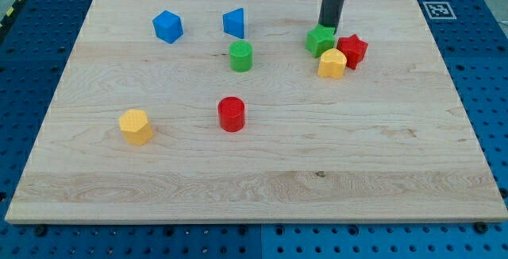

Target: Point at the blue triangle

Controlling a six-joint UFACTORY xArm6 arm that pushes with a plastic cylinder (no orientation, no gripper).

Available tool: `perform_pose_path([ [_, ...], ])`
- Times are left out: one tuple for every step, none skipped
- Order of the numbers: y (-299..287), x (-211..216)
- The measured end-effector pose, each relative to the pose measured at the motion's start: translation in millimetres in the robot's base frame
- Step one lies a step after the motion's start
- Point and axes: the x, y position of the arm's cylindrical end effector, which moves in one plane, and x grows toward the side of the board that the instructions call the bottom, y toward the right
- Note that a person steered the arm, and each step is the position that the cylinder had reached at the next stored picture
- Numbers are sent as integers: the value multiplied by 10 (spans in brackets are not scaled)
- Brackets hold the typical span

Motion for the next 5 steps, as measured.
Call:
perform_pose_path([
  [0,37],
  [0,-40],
  [183,-377],
  [643,-344],
  [893,-323],
])
